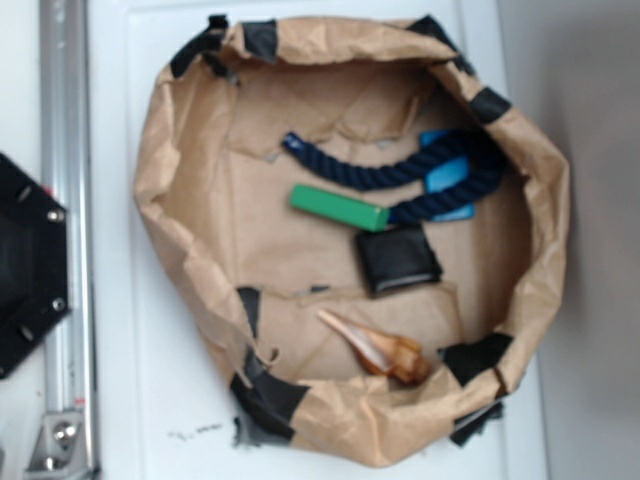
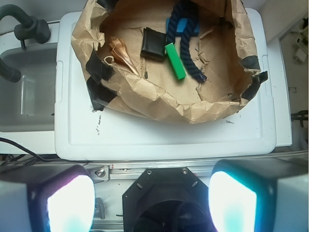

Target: Grab the green block.

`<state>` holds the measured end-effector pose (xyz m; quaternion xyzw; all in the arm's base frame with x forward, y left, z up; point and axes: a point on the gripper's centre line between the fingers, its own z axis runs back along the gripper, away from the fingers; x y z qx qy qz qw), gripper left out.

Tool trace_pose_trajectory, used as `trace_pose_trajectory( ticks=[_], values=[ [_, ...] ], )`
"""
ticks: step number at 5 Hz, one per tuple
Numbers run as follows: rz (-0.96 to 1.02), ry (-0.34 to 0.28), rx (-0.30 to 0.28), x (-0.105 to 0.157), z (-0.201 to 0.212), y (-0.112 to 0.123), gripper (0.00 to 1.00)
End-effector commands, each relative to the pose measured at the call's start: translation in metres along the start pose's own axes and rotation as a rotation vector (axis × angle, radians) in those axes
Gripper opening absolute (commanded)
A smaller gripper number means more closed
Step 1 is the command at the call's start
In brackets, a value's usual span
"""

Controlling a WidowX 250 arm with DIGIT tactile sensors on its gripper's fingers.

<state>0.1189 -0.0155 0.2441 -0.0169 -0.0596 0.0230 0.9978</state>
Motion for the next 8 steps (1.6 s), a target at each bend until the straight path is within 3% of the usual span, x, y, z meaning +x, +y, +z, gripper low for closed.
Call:
trace_pose_trajectory(
  ticks=[1,2,3,4,5,6,7,8],
  values=[
    [0.000,0.000,0.000,0.000,0.000,0.000,1.00],
    [-0.016,-0.119,0.037,0.048,-0.030,0.027,1.00],
    [-0.069,-0.199,0.047,0.098,-0.058,0.038,1.00],
    [-0.085,-0.168,-0.022,0.130,-0.109,0.043,1.00],
    [-0.054,-0.019,-0.079,0.116,-0.161,0.041,1.00],
    [-0.101,0.035,-0.055,0.098,-0.185,0.030,1.00],
    [-0.194,0.050,-0.039,0.096,-0.203,0.025,1.00],
    [-0.227,0.043,0.060,0.117,-0.212,0.034,1.00]
  ],
)
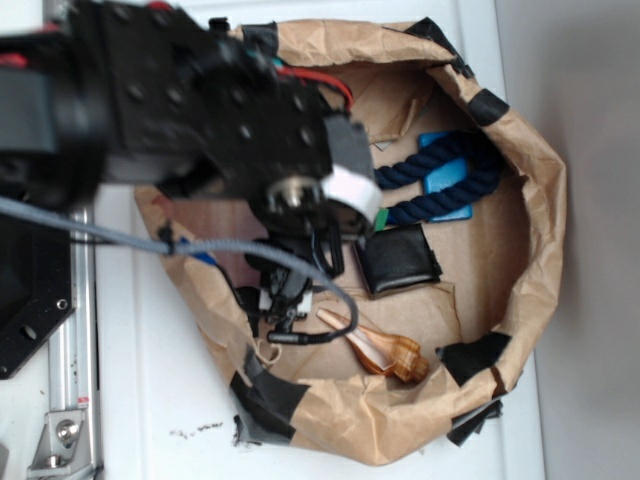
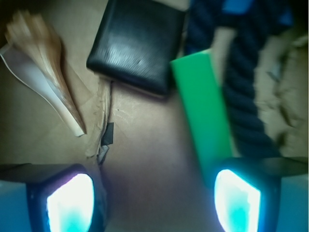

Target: Grab the green block.

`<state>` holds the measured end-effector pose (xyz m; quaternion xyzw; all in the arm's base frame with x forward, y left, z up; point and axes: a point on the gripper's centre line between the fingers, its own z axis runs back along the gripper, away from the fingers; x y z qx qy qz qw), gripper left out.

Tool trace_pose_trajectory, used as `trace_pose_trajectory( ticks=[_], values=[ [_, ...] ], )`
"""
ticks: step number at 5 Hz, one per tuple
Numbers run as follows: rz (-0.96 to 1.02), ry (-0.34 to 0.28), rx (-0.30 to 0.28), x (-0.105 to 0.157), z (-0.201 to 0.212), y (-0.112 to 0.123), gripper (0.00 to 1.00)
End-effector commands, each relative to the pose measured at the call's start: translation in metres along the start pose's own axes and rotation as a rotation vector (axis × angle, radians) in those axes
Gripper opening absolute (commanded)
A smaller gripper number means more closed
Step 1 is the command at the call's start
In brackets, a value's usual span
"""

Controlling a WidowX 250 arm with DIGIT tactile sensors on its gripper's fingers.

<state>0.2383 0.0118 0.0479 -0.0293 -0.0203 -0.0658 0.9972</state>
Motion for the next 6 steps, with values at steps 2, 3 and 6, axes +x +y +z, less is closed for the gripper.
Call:
trace_pose_trajectory(
  ticks=[2,3,6],
  values=[
    [-0.091,0.086,0.176,0.036,-0.022,0.021,0.30],
    [-0.068,0.097,0.189,0.033,-0.024,0.021,0.00],
    [0.031,-0.030,0.153,0.021,0.065,0.011,0.00]
  ],
)
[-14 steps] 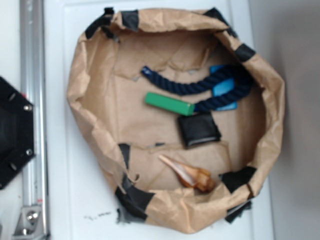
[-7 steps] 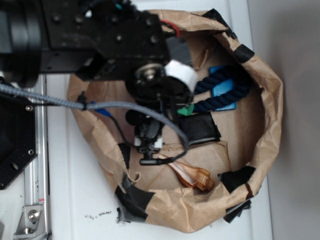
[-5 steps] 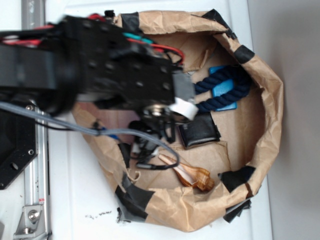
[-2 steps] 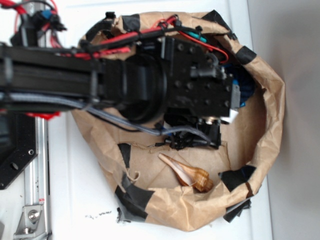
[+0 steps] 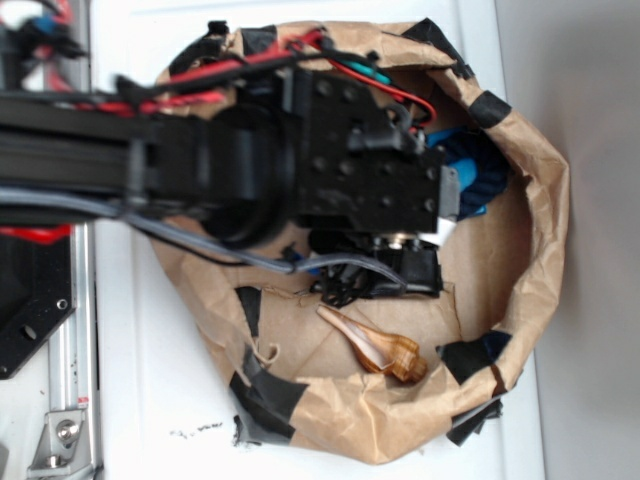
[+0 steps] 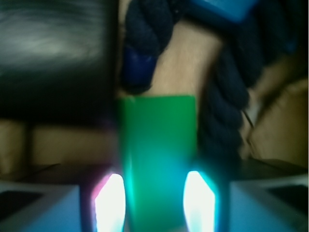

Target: Grab the green block.

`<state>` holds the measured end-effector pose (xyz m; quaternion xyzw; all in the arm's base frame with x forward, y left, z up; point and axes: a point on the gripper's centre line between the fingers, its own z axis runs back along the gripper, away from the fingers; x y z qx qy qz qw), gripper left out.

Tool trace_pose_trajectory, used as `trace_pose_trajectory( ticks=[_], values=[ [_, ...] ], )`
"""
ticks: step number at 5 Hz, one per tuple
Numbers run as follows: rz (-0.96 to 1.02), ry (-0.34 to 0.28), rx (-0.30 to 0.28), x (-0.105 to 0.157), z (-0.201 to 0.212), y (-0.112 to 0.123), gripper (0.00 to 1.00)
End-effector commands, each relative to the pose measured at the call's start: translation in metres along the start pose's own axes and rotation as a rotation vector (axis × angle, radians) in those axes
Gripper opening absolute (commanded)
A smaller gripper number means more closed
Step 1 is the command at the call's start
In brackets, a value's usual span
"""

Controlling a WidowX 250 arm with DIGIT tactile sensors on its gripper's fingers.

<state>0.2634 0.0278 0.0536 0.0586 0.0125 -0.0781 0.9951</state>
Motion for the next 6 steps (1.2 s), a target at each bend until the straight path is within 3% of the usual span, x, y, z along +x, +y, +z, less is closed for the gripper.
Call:
trace_pose_trajectory(
  ticks=[1,2,3,5,6],
  values=[
    [0.116,-0.113,-0.076,-0.014,0.103,0.011,0.00],
    [0.121,-0.100,-0.110,-0.019,0.110,0.014,0.00],
    [0.110,-0.103,-0.142,-0.018,0.082,0.016,1.00],
    [0.081,-0.091,-0.209,-0.011,0.002,0.002,1.00],
    [0.024,-0.095,-0.143,-0.001,-0.018,-0.002,1.00]
  ],
)
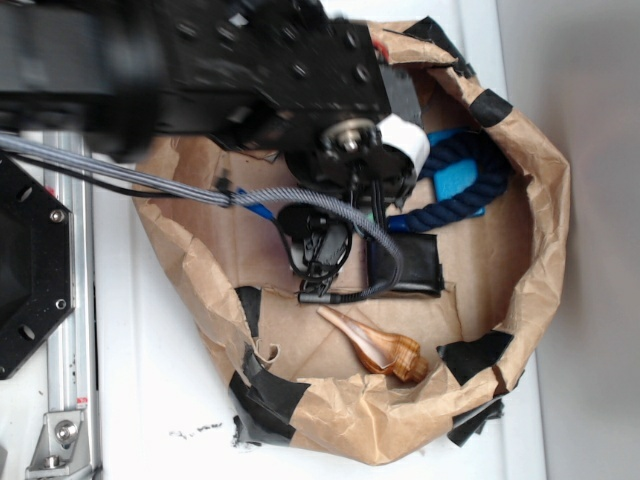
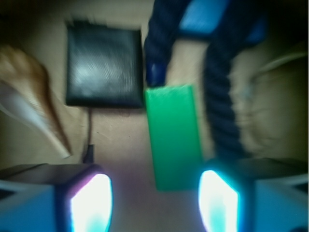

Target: Grab the green block.

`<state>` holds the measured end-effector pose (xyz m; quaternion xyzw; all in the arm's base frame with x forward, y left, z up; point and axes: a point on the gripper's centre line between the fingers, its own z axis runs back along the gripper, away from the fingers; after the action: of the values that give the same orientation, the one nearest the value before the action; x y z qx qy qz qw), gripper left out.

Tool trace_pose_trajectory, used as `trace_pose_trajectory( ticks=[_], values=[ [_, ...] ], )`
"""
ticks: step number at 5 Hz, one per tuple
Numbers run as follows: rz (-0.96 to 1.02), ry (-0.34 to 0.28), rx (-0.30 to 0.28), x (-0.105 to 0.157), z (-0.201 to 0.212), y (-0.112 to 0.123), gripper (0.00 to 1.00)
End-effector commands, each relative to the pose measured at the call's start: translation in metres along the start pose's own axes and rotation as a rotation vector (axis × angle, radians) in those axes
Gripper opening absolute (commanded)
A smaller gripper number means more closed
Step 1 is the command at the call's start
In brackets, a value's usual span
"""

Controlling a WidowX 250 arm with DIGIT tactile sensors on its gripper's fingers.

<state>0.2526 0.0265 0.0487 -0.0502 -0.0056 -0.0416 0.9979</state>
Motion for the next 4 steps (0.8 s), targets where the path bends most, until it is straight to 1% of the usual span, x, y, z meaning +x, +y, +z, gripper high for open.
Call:
trace_pose_trajectory(
  ticks=[1,2,3,4],
  values=[
    [-0.102,-0.001,0.101,0.026,-0.029,0.010,1.00],
    [-0.133,0.045,0.100,0.032,-0.034,0.012,1.00],
    [-0.143,0.060,0.114,0.034,-0.033,0.007,1.00],
    [-0.095,0.042,0.314,0.029,-0.018,0.009,0.00]
  ],
)
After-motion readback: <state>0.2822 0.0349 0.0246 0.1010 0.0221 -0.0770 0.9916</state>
